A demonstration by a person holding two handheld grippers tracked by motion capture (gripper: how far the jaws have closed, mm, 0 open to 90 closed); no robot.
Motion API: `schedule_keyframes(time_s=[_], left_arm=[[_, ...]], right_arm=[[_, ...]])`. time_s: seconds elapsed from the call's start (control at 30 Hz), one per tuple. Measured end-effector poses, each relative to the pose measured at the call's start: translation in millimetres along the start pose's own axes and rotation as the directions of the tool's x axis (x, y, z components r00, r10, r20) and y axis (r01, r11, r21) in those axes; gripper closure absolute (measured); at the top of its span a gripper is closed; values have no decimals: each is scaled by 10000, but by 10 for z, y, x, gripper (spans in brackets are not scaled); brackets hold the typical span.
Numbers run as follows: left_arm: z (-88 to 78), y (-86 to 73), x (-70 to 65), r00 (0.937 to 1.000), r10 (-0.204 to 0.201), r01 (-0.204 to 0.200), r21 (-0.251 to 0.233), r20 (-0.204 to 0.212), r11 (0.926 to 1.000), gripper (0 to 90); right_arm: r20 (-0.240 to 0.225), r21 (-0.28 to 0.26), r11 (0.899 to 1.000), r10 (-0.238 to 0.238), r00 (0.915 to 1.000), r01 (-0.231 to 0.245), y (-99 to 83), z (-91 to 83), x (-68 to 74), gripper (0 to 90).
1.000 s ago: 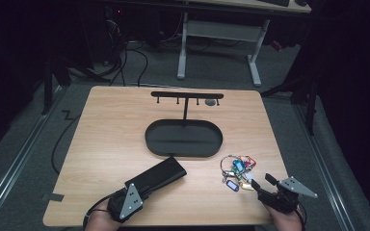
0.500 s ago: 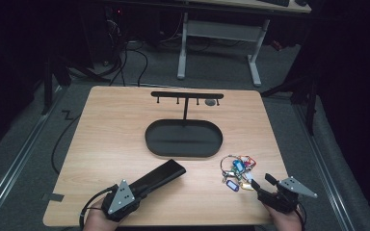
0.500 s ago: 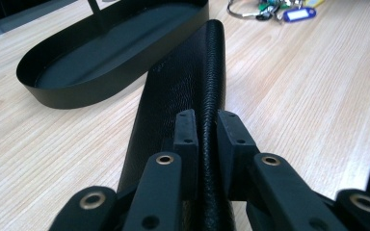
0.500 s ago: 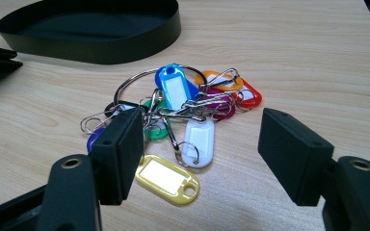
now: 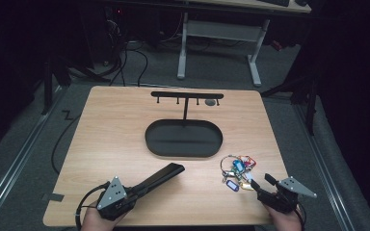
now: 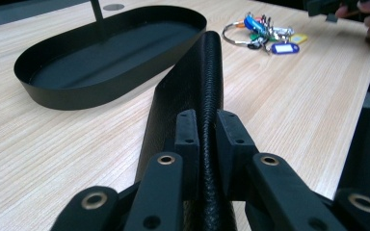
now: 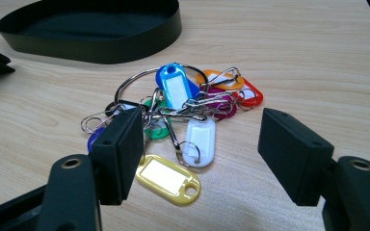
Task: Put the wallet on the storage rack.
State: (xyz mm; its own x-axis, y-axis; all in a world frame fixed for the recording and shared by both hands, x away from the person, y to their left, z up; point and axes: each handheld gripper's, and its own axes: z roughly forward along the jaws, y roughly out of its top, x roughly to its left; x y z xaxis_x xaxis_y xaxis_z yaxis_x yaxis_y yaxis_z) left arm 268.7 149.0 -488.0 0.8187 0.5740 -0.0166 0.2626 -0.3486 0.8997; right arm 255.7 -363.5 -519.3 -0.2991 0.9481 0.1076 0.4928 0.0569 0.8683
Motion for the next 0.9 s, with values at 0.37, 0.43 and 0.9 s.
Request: schedule_keyframes(time_s=[0.37,0.43,0.9], left_arm=[[-25,42,-57,9985,-187,206,-373,513,9991,812],[-31,54,-69,9982,-206,235,-504,567,9985,812],[-56,2,59,9975,-655,673,-716,266,9952,810]], right_arm=[[-27,35,10000,-1,10000,1,-2,9,4,332],[-26,46,10000,-1,10000,1,-2,7,5,332],[-19,43,10000,15,10000,-15,-1,4,6,332]])
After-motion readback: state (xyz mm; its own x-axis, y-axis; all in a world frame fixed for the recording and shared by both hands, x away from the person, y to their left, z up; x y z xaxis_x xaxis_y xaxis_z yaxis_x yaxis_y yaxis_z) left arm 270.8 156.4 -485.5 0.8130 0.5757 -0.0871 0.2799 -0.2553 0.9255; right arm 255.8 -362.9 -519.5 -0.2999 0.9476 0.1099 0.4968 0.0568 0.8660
